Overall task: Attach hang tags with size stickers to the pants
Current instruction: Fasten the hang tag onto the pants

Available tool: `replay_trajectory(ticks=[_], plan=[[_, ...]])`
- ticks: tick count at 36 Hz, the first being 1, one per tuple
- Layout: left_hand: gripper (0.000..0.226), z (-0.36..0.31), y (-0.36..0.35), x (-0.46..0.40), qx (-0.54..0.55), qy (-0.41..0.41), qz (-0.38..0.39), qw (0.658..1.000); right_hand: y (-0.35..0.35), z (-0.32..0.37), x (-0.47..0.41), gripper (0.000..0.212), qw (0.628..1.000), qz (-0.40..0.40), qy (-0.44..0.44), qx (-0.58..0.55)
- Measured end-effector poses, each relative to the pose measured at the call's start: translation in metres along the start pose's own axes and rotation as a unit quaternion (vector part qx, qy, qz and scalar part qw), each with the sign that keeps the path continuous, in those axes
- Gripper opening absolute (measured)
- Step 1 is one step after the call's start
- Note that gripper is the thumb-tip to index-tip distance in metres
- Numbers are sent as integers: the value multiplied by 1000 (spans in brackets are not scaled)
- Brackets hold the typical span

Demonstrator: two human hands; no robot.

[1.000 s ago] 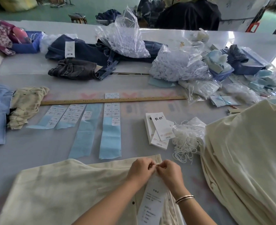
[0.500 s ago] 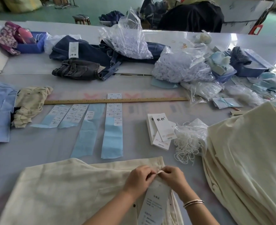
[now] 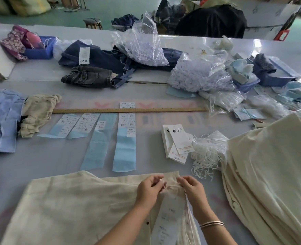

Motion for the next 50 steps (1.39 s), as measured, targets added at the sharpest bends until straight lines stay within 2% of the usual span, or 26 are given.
replay_trajectory(ticks=[2,4,7,11,15,25,29,40,50], plan=[[9,8,0,3,196,112,17,974,-3,11,0,11,999,-7,49,21],[8,8,0,8,318,178,44,930,-10,22,3,12,995,9,84,59],[9,6,1,14,377,223,68,896,-23,29,7,17,981,60,116,146],[11,1,-2,19,412,252,93,871,-30,33,14,7,950,80,156,260],[17,0,-2,21,411,245,99,873,-32,40,22,8,926,81,204,308],[2,3,-2,26,383,263,87,881,-30,50,31,5,888,44,294,350],[8,7,-4,27,387,278,79,876,-32,50,35,3,864,37,320,386],[11,8,-5,27,382,278,73,878,-33,46,31,3,856,45,326,399],[12,8,-5,27,359,276,76,888,-32,42,29,6,863,49,312,395]])
Point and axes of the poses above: each hand's wrist, its own x-axis away from the middle knuckle, its own y-axis out of the back of the hand, z = x × y, the point moved 6 cm from there along -x, towards the middle knuckle, and after that the axes turned 6 degrees about y, right-handed, at the moved point
